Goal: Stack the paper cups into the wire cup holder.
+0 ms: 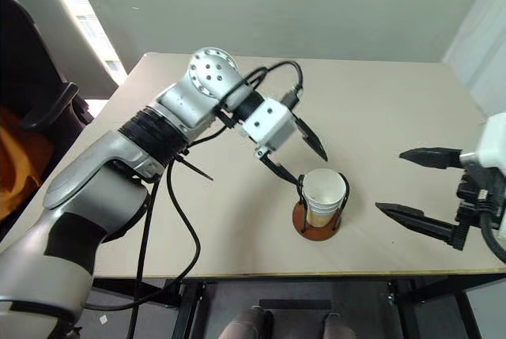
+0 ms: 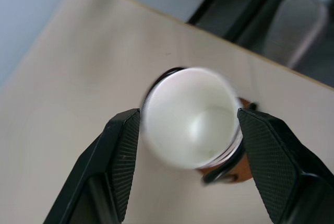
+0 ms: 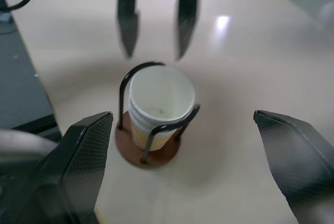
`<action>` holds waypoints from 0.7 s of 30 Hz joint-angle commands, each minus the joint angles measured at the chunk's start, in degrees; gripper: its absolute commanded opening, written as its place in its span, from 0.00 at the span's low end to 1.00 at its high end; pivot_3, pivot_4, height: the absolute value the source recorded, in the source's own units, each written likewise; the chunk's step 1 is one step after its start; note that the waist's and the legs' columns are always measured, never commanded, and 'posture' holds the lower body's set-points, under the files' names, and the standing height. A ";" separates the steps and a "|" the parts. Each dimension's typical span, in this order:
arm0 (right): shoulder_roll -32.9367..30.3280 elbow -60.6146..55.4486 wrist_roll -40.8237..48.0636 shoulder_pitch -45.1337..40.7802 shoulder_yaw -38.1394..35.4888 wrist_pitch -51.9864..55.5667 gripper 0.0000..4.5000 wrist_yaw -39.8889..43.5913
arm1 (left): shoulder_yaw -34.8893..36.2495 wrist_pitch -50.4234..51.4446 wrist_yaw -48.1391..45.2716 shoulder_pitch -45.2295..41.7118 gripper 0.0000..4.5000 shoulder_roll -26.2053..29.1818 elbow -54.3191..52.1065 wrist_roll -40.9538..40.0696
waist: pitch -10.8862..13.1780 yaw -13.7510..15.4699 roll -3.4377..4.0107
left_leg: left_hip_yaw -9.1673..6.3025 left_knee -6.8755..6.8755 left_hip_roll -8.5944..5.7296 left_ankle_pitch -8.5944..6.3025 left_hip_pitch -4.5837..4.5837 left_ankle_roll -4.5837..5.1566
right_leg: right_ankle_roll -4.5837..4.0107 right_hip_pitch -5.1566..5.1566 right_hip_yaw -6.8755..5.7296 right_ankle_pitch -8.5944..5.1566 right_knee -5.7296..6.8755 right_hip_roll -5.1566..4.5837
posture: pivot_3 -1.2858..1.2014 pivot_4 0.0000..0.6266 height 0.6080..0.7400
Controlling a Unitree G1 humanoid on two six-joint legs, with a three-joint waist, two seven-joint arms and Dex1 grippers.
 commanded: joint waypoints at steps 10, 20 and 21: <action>-4.12 29.22 -17.30 -12.61 22.43 -21.23 1.00 16.28 | 32.21 35.15 4.45 32.35 0.71 34.52 -25.68 -7.25 | -0.13 -1.50 0.29 | 0.06 -0.05 0.12 0.24 0.10 -0.15 | -0.19 -0.08 0.02 -0.19 0.04 0.14 | 0.52 0.24 1.00; -2.19 44.47 -25.13 -26.52 34.24 -29.23 1.00 25.75 | 59.82 47.94 13.12 65.02 0.71 42.02 -36.22 -9.92 | -0.13 -1.24 0.27 | -0.02 -0.30 0.09 0.07 0.62 -0.29 | -1.43 0.13 -0.04 -0.82 0.63 0.06 | 0.52 0.24 1.00; -1.86 45.05 -25.57 -27.22 34.71 -29.46 1.00 26.09 | 60.73 48.51 13.48 65.89 0.71 41.71 -36.95 -9.89 | -0.12 -1.22 0.26 | -0.01 -0.37 0.09 0.02 0.75 -0.20 | -1.52 0.12 -0.04 -0.83 0.77 0.07 | 0.52 0.24 1.00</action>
